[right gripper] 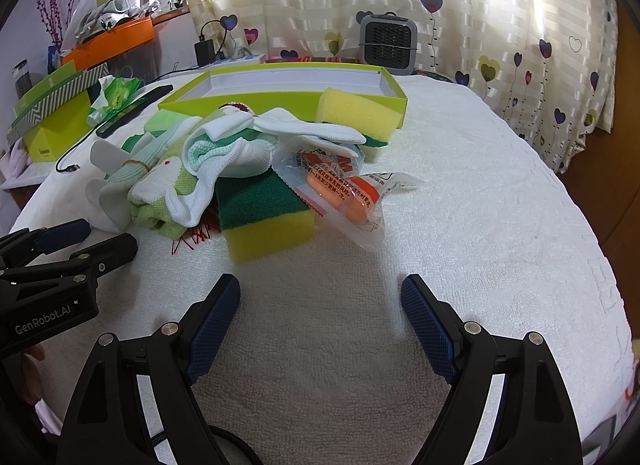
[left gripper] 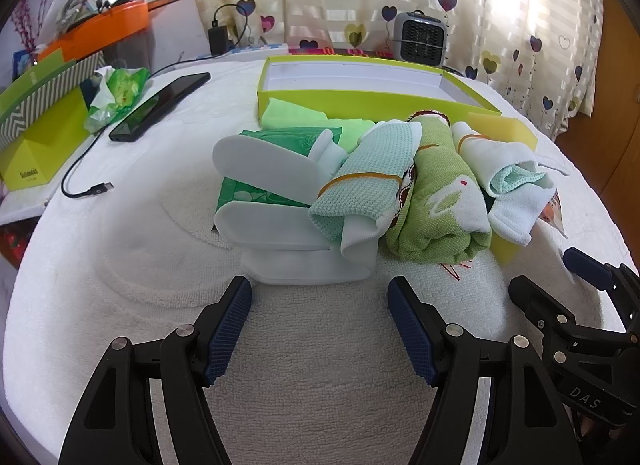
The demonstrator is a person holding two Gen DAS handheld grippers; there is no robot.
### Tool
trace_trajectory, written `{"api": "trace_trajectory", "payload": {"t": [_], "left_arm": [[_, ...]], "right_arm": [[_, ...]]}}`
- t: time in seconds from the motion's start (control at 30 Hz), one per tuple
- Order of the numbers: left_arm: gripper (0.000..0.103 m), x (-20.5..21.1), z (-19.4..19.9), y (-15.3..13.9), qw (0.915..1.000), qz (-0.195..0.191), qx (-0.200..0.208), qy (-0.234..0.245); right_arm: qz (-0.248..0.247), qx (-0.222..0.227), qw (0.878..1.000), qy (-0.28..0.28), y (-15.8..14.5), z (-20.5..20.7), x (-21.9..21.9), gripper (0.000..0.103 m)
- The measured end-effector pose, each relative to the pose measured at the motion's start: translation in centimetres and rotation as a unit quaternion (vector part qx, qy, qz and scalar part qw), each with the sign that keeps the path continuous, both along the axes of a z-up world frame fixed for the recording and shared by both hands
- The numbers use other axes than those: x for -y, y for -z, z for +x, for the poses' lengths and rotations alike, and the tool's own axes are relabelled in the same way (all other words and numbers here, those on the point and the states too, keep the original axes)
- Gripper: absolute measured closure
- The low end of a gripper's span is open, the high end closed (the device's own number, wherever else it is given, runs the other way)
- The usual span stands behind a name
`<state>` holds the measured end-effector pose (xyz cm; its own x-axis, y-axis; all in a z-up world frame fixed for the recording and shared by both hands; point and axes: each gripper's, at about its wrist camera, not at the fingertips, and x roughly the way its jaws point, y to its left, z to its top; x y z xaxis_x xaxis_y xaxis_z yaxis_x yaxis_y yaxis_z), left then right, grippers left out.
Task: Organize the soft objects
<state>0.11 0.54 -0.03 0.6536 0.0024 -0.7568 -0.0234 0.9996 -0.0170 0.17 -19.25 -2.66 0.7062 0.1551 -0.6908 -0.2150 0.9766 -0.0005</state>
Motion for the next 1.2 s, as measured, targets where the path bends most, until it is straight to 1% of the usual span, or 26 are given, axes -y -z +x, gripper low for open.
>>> {"api": "trace_trajectory", "payload": {"t": [0.2,0.33,1.2], "left_arm": [[0.033,-0.40,0.41,0.14,1.0000,0.001,0.002,0.002],[0.033,-0.09,-0.12,0.00,1.0000,0.003,0.001,0.002],[0.032,-0.15,-0.14,-0.03,1.0000,0.003,0.002,0.002]], "right_arm": [[0.000,0.000,1.000,0.000,0.02,0.01,0.00,0.020],[0.000,0.000,1.000,0.000,0.03,0.01,0.01,0.020],[0.000,0.001,1.000,0.000,0.06,-0.02,-0.06,0.020]]}}
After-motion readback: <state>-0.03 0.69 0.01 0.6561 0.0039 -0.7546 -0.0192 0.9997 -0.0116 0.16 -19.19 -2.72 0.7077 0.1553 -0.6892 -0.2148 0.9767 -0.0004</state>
